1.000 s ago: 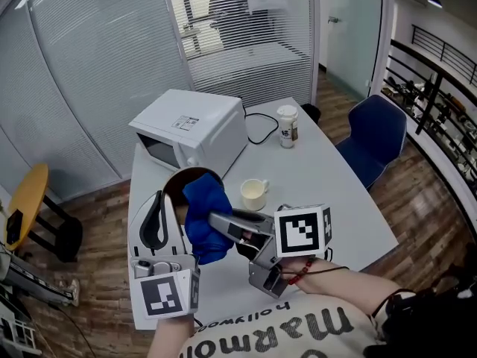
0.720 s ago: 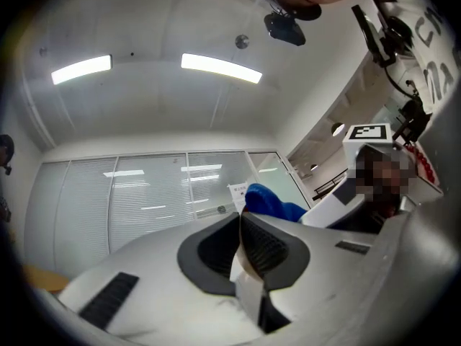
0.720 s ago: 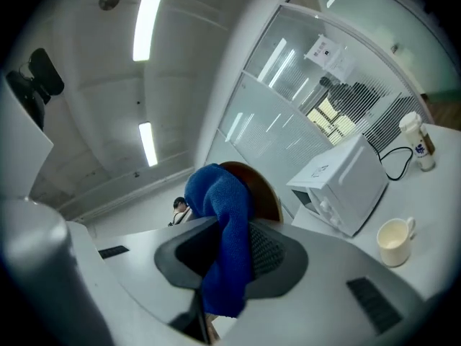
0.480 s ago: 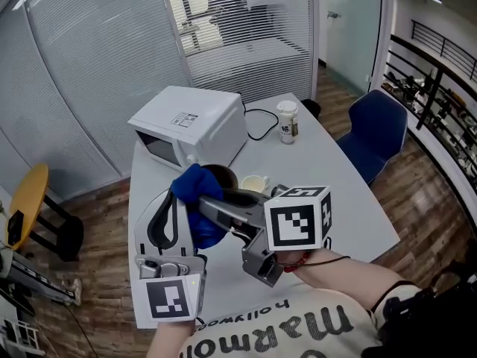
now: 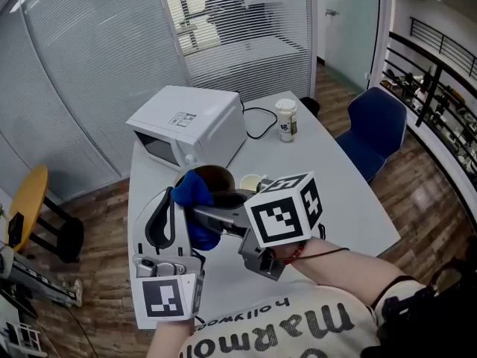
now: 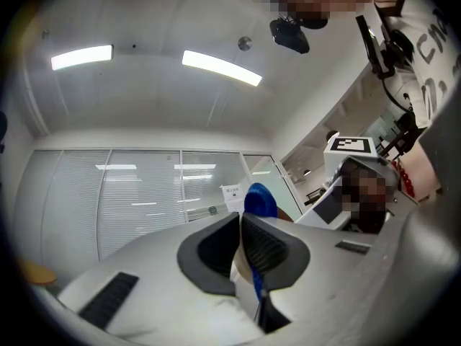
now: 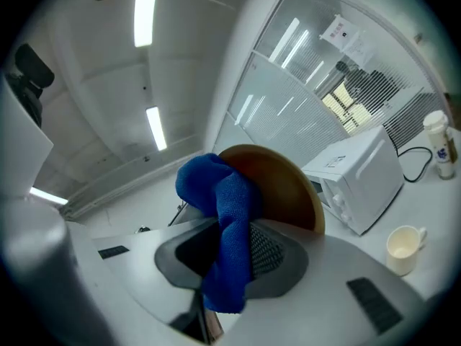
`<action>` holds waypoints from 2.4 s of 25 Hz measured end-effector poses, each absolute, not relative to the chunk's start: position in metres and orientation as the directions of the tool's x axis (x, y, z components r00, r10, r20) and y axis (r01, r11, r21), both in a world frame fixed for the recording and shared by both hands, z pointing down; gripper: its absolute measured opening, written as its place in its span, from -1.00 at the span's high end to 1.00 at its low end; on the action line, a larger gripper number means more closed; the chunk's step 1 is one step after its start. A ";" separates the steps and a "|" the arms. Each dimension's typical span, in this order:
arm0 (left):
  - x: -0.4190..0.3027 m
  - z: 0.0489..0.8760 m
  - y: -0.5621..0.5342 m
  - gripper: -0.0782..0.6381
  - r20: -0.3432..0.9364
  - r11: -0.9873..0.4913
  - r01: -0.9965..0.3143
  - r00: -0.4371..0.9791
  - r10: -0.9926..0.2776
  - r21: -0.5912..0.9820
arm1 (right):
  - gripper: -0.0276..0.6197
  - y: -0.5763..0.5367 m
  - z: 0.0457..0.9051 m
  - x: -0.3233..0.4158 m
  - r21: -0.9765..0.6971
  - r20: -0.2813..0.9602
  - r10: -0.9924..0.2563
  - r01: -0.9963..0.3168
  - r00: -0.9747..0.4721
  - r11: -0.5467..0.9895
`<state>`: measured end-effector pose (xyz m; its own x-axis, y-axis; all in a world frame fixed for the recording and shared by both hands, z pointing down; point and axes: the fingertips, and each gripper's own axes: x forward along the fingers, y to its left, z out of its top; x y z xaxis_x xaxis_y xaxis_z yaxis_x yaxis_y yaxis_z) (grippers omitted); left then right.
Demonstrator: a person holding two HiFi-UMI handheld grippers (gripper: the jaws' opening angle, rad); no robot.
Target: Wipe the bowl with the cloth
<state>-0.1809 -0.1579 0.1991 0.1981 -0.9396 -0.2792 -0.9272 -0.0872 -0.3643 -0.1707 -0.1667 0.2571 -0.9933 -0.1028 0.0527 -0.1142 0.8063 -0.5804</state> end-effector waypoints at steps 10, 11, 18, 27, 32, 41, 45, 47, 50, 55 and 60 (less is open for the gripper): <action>-0.187 0.209 -0.163 0.75 -0.233 -0.068 -0.931 0.160 -0.959 -0.359 | 0.61 -0.170 0.285 -0.167 -0.368 0.243 -0.134 -0.219 -0.961 0.904; -0.188 0.213 -0.163 0.75 -0.220 -0.070 -0.922 0.164 -0.962 -0.380 | 0.61 -0.172 0.289 -0.165 -0.347 0.266 -0.144 -0.234 -0.953 0.908; -0.179 0.223 -0.161 0.74 -0.185 -0.067 -0.871 0.178 -0.967 -0.486 | 0.61 -0.186 0.306 -0.148 -0.254 0.356 -0.233 -0.334 -0.905 0.908; -0.179 0.220 -0.158 0.74 -0.200 -0.066 -0.874 0.183 -0.963 -0.481 | 0.61 -0.200 0.300 -0.126 -0.204 0.354 -0.338 -0.425 -0.872 0.882; -0.163 0.229 -0.160 0.74 -0.137 -0.129 -0.874 0.216 -0.967 -0.469 | 0.61 -0.180 0.295 -0.142 -0.129 0.379 -0.288 -0.358 -0.880 0.925; -0.150 0.242 -0.159 0.74 -0.040 -0.250 -0.850 0.301 -0.953 -0.464 | 0.61 -0.182 0.287 -0.151 -0.094 0.336 -0.305 -0.354 -0.891 0.930; -0.148 0.244 -0.160 0.73 -0.034 -0.241 -0.851 0.290 -0.957 -0.466 | 0.61 -0.190 0.286 -0.150 -0.170 0.298 -0.329 -0.389 -0.896 0.906; -0.147 0.245 -0.160 0.73 -0.039 -0.235 -0.854 0.285 -0.958 -0.464 | 0.61 -0.193 0.285 -0.148 -0.232 0.270 -0.335 -0.399 -0.903 0.887; -0.146 0.244 -0.160 0.73 -0.046 -0.229 -0.855 0.282 -0.958 -0.465 | 0.61 -0.198 0.283 -0.144 -0.345 0.219 -0.339 -0.397 -0.915 0.850; -0.146 0.246 -0.162 0.73 -0.044 -0.219 -0.854 0.271 -0.962 -0.472 | 0.61 -0.205 0.281 -0.139 -0.459 0.168 -0.350 -0.387 -0.922 0.800; -0.145 0.248 -0.163 0.73 -0.052 -0.214 -0.852 0.270 -0.961 -0.478 | 0.61 -0.210 0.284 -0.135 -0.528 0.146 -0.353 -0.374 -0.924 0.763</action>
